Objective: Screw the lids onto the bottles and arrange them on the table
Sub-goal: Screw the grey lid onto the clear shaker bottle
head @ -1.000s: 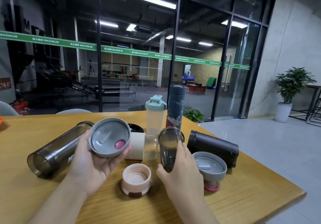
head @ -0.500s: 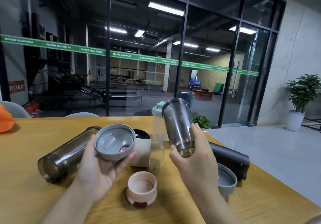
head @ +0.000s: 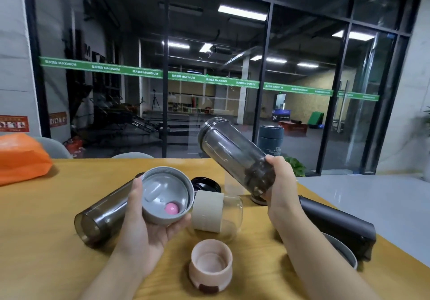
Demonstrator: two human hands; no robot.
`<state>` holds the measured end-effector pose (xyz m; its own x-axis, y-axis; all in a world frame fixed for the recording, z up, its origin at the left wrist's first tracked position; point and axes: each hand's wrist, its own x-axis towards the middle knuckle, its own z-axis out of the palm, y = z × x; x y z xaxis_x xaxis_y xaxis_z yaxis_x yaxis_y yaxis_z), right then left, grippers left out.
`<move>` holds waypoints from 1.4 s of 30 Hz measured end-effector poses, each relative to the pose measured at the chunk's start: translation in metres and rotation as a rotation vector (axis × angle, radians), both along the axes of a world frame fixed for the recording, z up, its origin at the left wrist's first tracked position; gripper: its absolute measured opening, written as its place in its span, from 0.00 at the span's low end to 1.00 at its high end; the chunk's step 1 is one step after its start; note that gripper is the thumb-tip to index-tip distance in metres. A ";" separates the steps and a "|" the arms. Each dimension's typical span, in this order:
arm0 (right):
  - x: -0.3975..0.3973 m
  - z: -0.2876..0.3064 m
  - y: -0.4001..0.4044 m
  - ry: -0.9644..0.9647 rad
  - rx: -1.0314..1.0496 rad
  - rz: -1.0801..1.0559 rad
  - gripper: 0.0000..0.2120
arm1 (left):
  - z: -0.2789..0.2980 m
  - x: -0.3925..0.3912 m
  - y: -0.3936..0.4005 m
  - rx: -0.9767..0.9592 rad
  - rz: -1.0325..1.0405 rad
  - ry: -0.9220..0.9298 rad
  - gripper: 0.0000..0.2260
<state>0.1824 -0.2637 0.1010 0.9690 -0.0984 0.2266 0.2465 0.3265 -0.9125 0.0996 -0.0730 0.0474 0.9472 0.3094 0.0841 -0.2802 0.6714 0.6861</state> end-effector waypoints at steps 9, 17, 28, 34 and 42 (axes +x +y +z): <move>0.022 -0.005 0.011 0.086 0.089 0.124 0.17 | -0.007 0.010 0.007 0.174 0.252 -0.037 0.41; 0.021 -0.017 -0.005 0.052 0.212 0.218 0.20 | -0.010 0.018 0.009 0.175 0.302 -0.110 0.34; 0.020 -0.028 -0.001 -0.122 -0.040 0.172 0.21 | -0.016 0.021 0.010 0.330 0.233 -0.186 0.44; 0.013 -0.028 0.004 -0.156 -0.070 0.129 0.25 | -0.016 0.019 0.005 0.292 0.225 -0.191 0.32; 0.012 -0.030 0.005 -0.183 -0.075 0.143 0.25 | -0.013 0.014 0.007 0.408 0.240 -0.186 0.35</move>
<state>0.1948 -0.2592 0.0706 0.9140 0.0607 0.4012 0.3661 0.3033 -0.8798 0.1137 -0.0662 0.0349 0.8113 0.4228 0.4038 -0.5356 0.2607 0.8032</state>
